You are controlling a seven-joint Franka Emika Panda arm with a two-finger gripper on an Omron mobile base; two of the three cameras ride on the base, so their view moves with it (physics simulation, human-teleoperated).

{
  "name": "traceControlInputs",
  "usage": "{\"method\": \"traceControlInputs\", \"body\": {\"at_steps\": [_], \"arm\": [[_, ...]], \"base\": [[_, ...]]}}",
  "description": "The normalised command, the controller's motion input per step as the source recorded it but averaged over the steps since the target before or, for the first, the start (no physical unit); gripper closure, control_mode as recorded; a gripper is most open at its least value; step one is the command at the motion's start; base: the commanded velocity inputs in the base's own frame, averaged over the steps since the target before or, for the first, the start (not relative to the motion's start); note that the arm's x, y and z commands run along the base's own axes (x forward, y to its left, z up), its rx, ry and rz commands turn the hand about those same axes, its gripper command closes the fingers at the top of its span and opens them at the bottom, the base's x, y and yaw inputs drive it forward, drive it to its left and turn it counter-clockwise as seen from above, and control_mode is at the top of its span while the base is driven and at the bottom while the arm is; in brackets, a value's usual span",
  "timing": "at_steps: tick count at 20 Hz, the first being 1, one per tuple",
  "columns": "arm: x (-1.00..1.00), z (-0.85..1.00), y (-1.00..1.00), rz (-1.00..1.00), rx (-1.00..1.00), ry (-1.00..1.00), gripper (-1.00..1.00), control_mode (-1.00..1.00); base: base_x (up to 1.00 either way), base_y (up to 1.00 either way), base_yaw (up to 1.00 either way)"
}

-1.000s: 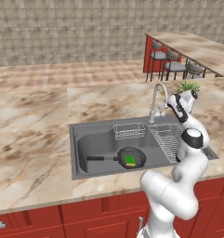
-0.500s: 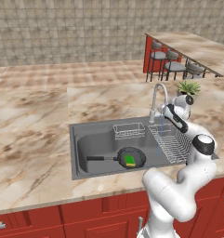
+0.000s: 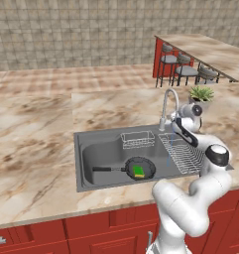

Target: Pick the pan and sponge and place them into the sink. Then turn on the water.

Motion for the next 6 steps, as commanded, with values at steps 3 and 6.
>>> {"method": "traceControlInputs", "body": {"at_steps": [3, 6], "arm": [[0.03, -0.19, -0.48, -0.09, -0.02, 0.04, 1.0, -1.0], [0.06, 0.21, -0.42, -0.11, 0.0, 0.04, 1.0, -1.0]], "base": [[0.0, 0.0, 0.0], [0.0, 0.0, 0.0]]}}
